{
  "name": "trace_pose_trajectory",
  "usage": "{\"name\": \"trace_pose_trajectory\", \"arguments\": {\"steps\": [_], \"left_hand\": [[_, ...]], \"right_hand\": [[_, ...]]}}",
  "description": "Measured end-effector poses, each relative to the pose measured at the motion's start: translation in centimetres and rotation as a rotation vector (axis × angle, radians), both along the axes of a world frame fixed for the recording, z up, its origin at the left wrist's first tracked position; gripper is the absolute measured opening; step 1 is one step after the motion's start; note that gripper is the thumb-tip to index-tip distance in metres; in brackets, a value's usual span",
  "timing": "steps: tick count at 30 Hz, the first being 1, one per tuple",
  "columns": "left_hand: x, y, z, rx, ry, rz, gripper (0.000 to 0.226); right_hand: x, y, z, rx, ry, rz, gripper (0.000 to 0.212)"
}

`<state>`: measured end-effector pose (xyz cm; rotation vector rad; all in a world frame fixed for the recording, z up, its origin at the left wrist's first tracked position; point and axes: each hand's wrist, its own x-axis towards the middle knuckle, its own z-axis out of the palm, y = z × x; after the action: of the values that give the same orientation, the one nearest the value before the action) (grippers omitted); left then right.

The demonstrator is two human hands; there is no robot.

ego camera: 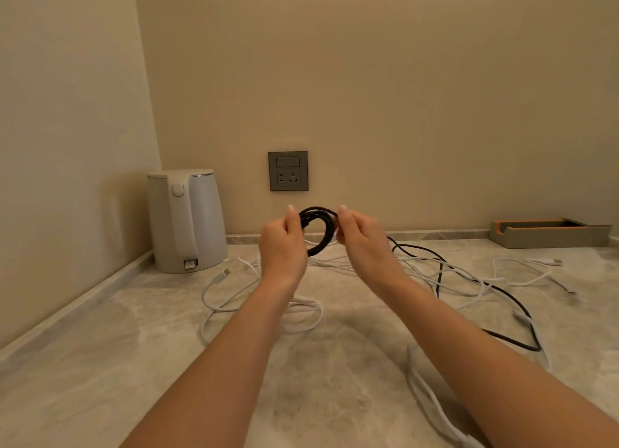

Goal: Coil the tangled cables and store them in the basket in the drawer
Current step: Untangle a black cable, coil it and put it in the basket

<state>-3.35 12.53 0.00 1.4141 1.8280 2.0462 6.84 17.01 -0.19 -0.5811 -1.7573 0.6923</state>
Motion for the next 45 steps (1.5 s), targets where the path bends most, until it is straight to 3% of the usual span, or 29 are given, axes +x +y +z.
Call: {"name": "trace_pose_trajectory", "arguments": {"steps": [7, 10, 14, 18, 23, 28, 31, 33, 38, 43, 45], "left_hand": [[-0.6, -0.5, 0.6, -0.1, -0.11, -0.301, 0.049], [-1.1, -0.7, 0.8, -0.084, -0.208, -0.388, 0.049], [-2.5, -0.8, 1.2, -0.027, -0.391, -0.264, 0.04], [-3.8, -0.6, 1.2, -0.044, -0.471, -0.055, 0.035], [-4.6, -0.2, 0.4, -0.084, -0.317, 0.169, 0.043], [-4.1, -0.5, 0.3, -0.151, 0.139, 0.286, 0.054], [-3.6, -0.1, -0.1, -0.25, 0.324, 0.099, 0.053], [-3.3, 0.1, -0.2, -0.256, 0.35, -0.13, 0.053], [-2.1, -0.3, 0.4, -0.281, 0.292, -0.417, 0.046], [-0.4, -0.8, 0.6, -0.322, 0.1, -0.601, 0.045], [-0.4, -0.8, 0.5, -0.291, -0.005, -0.664, 0.045]], "right_hand": [[2.4, 2.4, 0.5, 0.014, -0.101, -0.126, 0.041], [1.9, 2.5, 0.0, -0.07, -0.299, -0.105, 0.049], [0.5, -0.1, 0.1, 0.07, -0.694, -0.082, 0.046], [-0.3, -3.0, 0.2, 0.427, -0.954, -0.128, 0.029], [-1.0, -3.9, 0.5, 0.77, -0.965, -0.187, 0.027], [-1.0, -3.2, 1.0, 0.974, -0.815, -0.299, 0.026], [0.1, -2.0, 1.2, 0.902, -0.564, -0.345, 0.027], [0.7, -1.1, 1.5, 0.729, -0.512, -0.316, 0.035], [2.1, 0.8, 1.7, 0.223, -0.365, 0.027, 0.036], [2.9, 1.9, 1.9, -0.043, -0.261, 0.241, 0.051], [2.5, 1.8, 1.5, -0.11, -0.208, 0.269, 0.044]]}}
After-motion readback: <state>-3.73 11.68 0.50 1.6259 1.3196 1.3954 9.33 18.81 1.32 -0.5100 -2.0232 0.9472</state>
